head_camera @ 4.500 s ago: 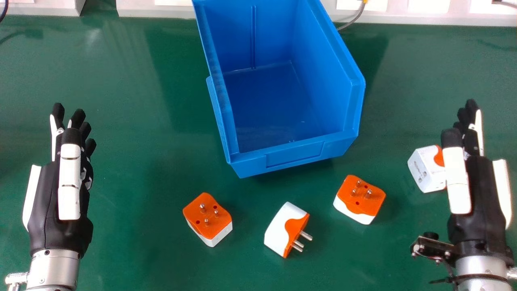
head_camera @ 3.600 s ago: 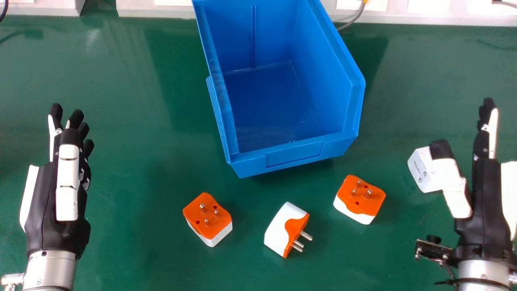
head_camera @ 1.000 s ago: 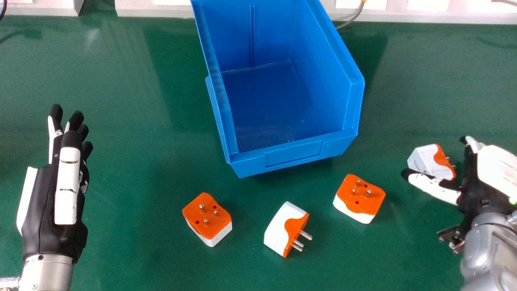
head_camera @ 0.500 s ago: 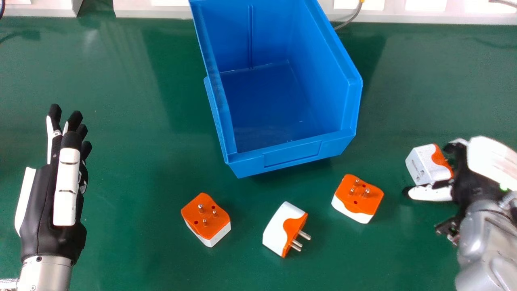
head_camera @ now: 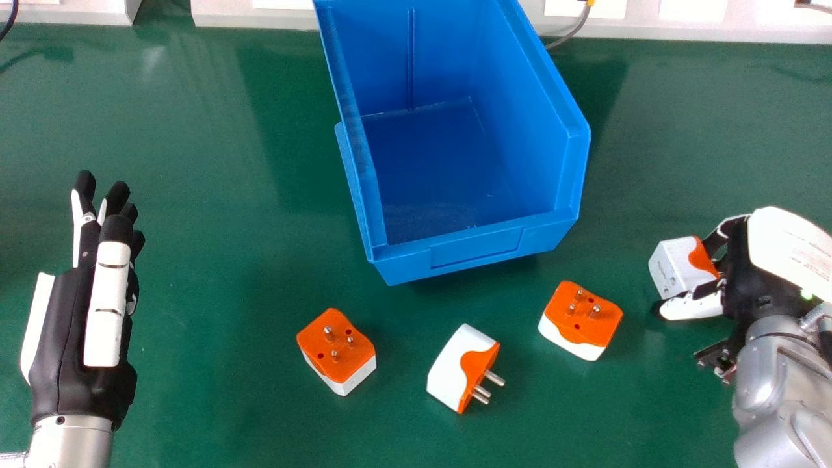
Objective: Pick all objects and put in blue box
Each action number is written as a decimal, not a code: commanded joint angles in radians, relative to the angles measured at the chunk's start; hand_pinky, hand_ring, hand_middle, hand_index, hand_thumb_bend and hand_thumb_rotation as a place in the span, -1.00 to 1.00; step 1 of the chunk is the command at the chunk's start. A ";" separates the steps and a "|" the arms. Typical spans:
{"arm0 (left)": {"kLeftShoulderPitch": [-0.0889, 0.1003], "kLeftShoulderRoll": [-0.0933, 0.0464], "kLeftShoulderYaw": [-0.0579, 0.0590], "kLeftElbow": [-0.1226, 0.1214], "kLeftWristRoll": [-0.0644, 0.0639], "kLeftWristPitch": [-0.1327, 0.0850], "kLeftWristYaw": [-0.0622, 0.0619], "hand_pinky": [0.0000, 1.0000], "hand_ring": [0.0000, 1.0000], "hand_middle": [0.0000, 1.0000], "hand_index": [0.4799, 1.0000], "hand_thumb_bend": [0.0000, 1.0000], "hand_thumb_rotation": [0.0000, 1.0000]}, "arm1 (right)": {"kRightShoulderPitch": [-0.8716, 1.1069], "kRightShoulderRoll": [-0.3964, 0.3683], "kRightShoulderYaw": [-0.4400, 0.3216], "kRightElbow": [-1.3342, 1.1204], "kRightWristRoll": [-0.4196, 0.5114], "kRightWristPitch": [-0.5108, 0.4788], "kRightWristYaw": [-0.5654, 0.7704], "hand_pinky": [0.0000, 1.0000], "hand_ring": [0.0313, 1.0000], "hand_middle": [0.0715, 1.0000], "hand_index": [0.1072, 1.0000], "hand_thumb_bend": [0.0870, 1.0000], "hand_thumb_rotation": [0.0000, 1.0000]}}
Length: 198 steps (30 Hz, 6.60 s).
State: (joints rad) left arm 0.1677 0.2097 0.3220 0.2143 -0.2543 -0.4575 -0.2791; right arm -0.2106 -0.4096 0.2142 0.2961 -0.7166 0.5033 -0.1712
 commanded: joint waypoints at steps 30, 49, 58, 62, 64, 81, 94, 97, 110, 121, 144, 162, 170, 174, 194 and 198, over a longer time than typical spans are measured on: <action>-0.024 0.013 0.012 0.008 -0.002 -0.005 -0.008 1.00 1.00 0.98 0.97 0.14 0.81 | 0.147 0.005 -0.094 -0.190 0.021 -0.070 -0.110 -0.76 -0.71 -0.62 -0.19 -0.13 -0.71; -0.026 0.017 0.013 0.007 0.001 -0.004 -0.008 1.00 1.00 0.98 0.96 0.19 0.82 | 0.433 0.062 -0.161 -0.744 -0.024 -0.171 -0.101 -0.93 -0.93 -0.91 -0.19 -0.13 -0.72; -0.026 0.019 0.013 0.002 0.015 -0.008 0.002 1.00 0.99 0.98 0.96 0.20 0.83 | 0.513 0.123 -0.111 -0.835 -0.036 -0.277 -0.104 -0.93 -0.94 -0.93 -0.19 -0.13 -0.72; -0.023 0.016 0.012 -0.004 0.016 -0.003 0.007 1.00 0.99 0.98 0.95 0.21 0.82 | 0.521 0.144 -0.077 -0.848 -0.029 -0.335 -0.097 -0.92 -0.92 -0.91 -0.19 -0.13 -0.73; -0.025 0.016 0.012 -0.002 0.013 -0.003 0.003 1.00 0.99 0.98 0.96 0.21 0.83 | 0.511 0.157 -0.066 -0.851 -0.033 -0.339 -0.083 -0.91 -0.91 -0.90 -0.19 -0.13 -0.73; -0.044 0.008 0.009 0.014 0.015 -0.012 0.002 1.00 0.98 0.97 0.95 0.19 0.80 | 0.102 0.237 0.012 -0.640 -0.075 -0.320 0.036 -0.87 -0.86 -0.83 -0.19 -0.13 -0.74; -0.049 0.008 0.002 0.017 0.025 -0.020 0.012 0.98 0.97 0.96 0.93 0.11 0.86 | -0.359 0.314 0.025 -0.108 -0.033 -0.354 -0.104 -0.81 -0.77 -0.71 -0.18 -0.13 -0.73; -0.046 0.008 -0.001 0.011 0.026 -0.015 0.014 0.98 0.97 0.96 0.93 0.11 0.86 | -0.458 0.337 0.032 -0.007 -0.026 -0.322 -0.112 -0.88 -0.87 -0.84 -0.19 -0.13 -0.73; -0.033 0.004 -0.013 -0.019 0.034 -0.004 0.028 0.97 0.97 0.96 0.94 0.13 0.83 | -0.797 0.418 0.131 0.447 -0.033 -0.110 -0.095 -0.65 -0.54 -0.39 -0.16 -0.13 -0.72; -0.025 0.005 -0.017 -0.030 0.030 -0.007 0.027 0.97 0.96 0.95 0.93 0.13 0.85 | -0.891 0.454 0.174 0.705 0.001 -0.132 -0.147 -0.70 -0.60 -0.37 -0.10 -0.10 -0.90; -0.026 -0.009 -0.033 -0.049 0.055 -0.005 0.055 0.94 0.95 0.95 0.93 0.20 0.77 | -0.804 0.422 0.173 0.486 0.088 -0.165 -0.086 0.13 0.64 0.95 0.92 0.12 -0.01; -0.003 -0.004 -0.038 -0.076 0.060 0.012 0.061 0.97 0.96 0.96 0.95 0.16 0.75 | -0.421 0.335 0.189 -0.291 -0.001 -0.106 0.003 0.20 0.59 0.91 0.85 -0.17 -0.13; -0.002 0.001 -0.036 -0.068 0.060 0.007 0.059 1.00 0.98 0.97 0.97 0.21 0.80 | -0.069 0.236 0.173 -0.716 -0.097 -0.127 0.076 0.24 0.60 0.87 0.81 -0.08 0.06; 0.006 -0.003 -0.035 -0.075 0.056 0.009 0.062 0.99 0.97 0.96 0.95 0.19 0.79 | 0.122 0.178 0.136 -0.831 -0.115 -0.202 0.053 0.43 0.68 0.84 0.79 -0.05 -0.07; 0.034 -0.003 -0.024 -0.095 0.028 0.005 0.041 1.00 0.99 0.98 0.96 0.13 0.78 | 0.625 0.131 0.018 -0.673 -0.150 -0.514 -0.181 0.43 0.64 0.70 0.67 -0.10 -0.17; 0.034 -0.001 -0.020 -0.091 0.030 0.002 0.038 1.00 0.99 0.98 0.95 0.13 0.80 | 0.623 0.124 0.015 -0.612 -0.159 -0.520 -0.184 0.41 0.61 0.68 0.64 -0.09 -0.13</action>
State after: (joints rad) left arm 0.1960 0.2038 0.2916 0.1449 -0.2161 -0.4380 -0.2384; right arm 0.4171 -0.2764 0.2373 -0.3247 -0.8669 0.0006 -0.3323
